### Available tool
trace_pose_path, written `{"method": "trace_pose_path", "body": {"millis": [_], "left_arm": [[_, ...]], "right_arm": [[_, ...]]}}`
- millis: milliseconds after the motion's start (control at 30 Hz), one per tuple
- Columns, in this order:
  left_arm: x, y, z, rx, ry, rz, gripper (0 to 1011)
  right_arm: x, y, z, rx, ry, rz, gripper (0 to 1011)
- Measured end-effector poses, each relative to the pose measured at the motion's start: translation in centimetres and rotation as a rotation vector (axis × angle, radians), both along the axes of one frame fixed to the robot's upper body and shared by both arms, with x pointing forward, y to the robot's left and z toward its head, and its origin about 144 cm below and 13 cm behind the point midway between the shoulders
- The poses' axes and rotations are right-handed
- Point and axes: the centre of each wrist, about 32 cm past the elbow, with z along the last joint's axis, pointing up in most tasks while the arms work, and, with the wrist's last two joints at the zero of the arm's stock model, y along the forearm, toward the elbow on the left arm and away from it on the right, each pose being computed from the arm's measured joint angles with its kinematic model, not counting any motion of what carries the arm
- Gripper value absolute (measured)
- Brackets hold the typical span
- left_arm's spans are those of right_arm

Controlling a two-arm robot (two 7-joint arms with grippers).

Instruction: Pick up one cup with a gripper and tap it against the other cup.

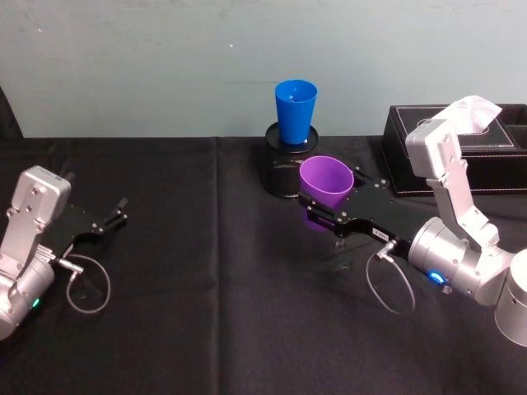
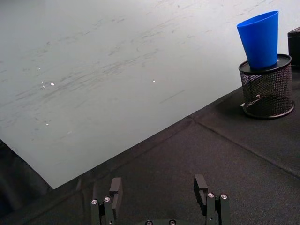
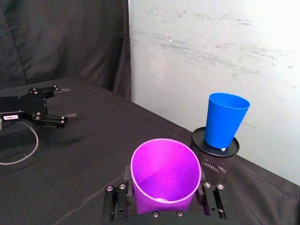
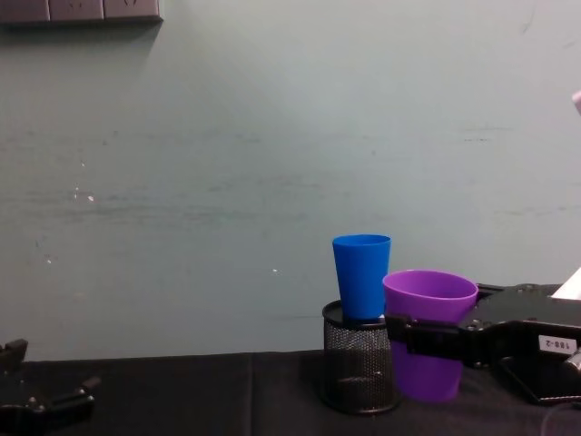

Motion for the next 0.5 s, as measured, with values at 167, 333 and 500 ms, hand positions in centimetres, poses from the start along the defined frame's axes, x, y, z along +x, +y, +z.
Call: {"method": "trace_pose_path", "body": {"millis": [167, 333, 500], "left_arm": [[0.00, 0.00, 0.00, 0.000, 0.000, 0.000, 1000], [0.00, 0.00, 0.00, 0.000, 0.000, 0.000, 1000], [0.00, 0.00, 0.00, 0.000, 0.000, 0.000, 1000]], "right_arm": [[0.00, 0.00, 0.00, 0.000, 0.000, 0.000, 736], [0.00, 0.00, 0.00, 0.000, 0.000, 0.000, 736], [0.00, 0.00, 0.00, 0.000, 0.000, 0.000, 736]]}}
